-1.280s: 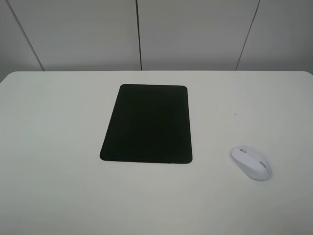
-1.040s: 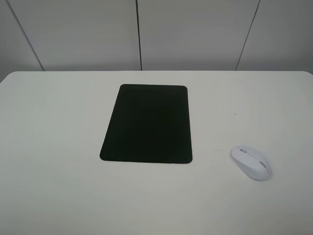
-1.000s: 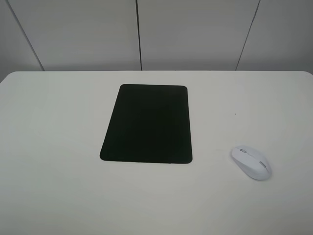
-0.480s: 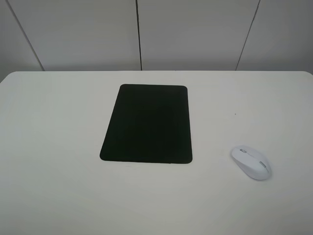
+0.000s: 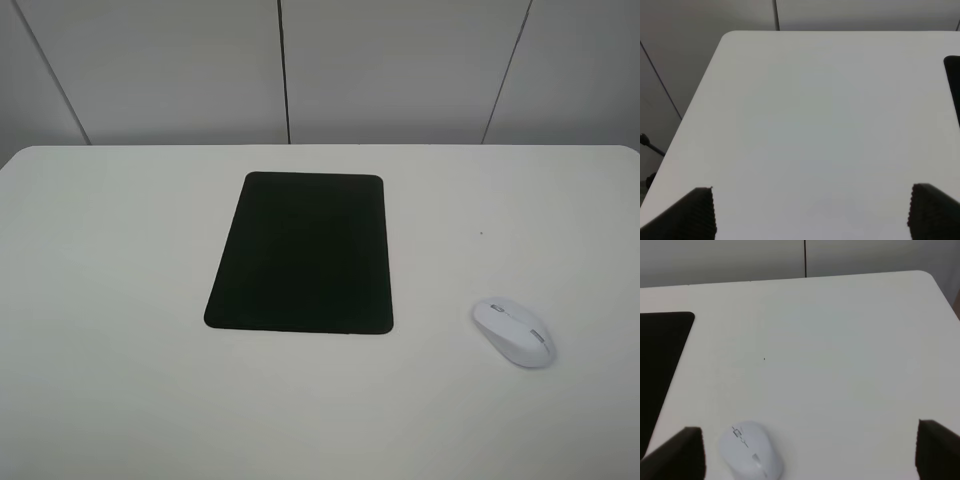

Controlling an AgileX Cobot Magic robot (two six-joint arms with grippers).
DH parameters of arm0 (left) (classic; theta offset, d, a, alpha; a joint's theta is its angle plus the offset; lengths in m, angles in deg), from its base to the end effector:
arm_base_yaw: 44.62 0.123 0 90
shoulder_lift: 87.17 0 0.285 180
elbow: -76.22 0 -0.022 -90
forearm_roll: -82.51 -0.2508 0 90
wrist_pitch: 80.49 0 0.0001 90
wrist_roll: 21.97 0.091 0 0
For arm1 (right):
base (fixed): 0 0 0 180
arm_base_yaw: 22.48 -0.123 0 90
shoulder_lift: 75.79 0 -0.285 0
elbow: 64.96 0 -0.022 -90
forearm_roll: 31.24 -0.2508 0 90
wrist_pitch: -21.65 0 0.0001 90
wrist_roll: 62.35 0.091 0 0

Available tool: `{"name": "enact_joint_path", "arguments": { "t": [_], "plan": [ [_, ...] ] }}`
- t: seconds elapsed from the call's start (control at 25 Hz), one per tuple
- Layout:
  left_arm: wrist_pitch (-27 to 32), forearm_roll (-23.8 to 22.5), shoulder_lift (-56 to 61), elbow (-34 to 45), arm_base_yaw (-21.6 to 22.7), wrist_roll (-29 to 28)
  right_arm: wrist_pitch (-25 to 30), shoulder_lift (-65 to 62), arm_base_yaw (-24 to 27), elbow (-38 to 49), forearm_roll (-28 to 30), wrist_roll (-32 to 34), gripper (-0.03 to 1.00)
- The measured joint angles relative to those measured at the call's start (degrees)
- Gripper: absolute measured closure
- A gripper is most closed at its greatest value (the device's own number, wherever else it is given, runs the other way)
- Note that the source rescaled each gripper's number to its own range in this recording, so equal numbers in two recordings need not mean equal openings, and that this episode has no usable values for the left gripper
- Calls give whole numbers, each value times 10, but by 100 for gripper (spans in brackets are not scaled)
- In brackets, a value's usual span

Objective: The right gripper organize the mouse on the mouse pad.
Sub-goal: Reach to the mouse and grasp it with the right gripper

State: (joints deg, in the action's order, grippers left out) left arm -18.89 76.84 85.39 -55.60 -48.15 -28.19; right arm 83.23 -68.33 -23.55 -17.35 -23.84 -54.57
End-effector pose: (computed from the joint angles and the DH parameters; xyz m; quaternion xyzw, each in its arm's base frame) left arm -0.0069 0.0084 0.2783 -0.0226 0.8523 0.0050 0.5225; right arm -0.0085 -0.0105 0.2813 0.0534 0.8476 -0.0238 0.5274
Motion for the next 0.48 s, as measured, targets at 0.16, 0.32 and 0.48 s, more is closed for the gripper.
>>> {"name": "enact_joint_path", "arguments": {
  "t": [0.16,0.32,0.48],
  "plan": [
    [0,0,0,0,0,0,0,0,0,0,0,0,-3],
    [0,0,0,0,0,0,0,0,0,0,1,0,-3],
    [0,0,0,0,0,0,0,0,0,0,6,1,-3]
  ]
}}
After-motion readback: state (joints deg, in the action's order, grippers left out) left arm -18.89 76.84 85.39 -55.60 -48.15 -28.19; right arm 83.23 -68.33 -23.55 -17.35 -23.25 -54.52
